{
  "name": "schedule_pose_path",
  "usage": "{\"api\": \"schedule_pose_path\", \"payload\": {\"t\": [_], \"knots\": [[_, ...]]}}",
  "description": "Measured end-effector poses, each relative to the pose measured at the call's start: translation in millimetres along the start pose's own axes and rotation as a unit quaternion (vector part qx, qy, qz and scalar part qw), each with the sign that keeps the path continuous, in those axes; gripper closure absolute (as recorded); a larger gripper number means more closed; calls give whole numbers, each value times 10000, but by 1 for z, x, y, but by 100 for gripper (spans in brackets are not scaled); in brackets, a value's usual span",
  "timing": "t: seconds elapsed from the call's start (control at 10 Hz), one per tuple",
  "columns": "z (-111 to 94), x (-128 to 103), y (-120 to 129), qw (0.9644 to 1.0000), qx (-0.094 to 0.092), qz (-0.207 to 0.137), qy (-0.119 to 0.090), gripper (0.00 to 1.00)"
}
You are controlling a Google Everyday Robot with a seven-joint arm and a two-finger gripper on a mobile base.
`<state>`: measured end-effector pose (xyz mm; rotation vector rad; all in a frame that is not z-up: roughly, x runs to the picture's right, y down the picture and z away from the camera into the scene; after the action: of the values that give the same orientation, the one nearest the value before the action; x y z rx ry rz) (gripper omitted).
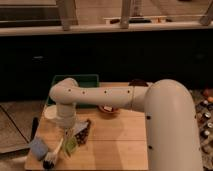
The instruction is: Place fork in plastic cup
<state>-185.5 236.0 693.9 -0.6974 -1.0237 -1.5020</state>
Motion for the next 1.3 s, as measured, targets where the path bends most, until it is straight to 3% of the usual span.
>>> {"api": "schedule_pose_path", "payload": {"t": [0.6,1.3], "knots": [[-1,2,2,10000,-74,-2,-42,22],[-1,3,-1,10000,-68,-12,-63,20]]}}
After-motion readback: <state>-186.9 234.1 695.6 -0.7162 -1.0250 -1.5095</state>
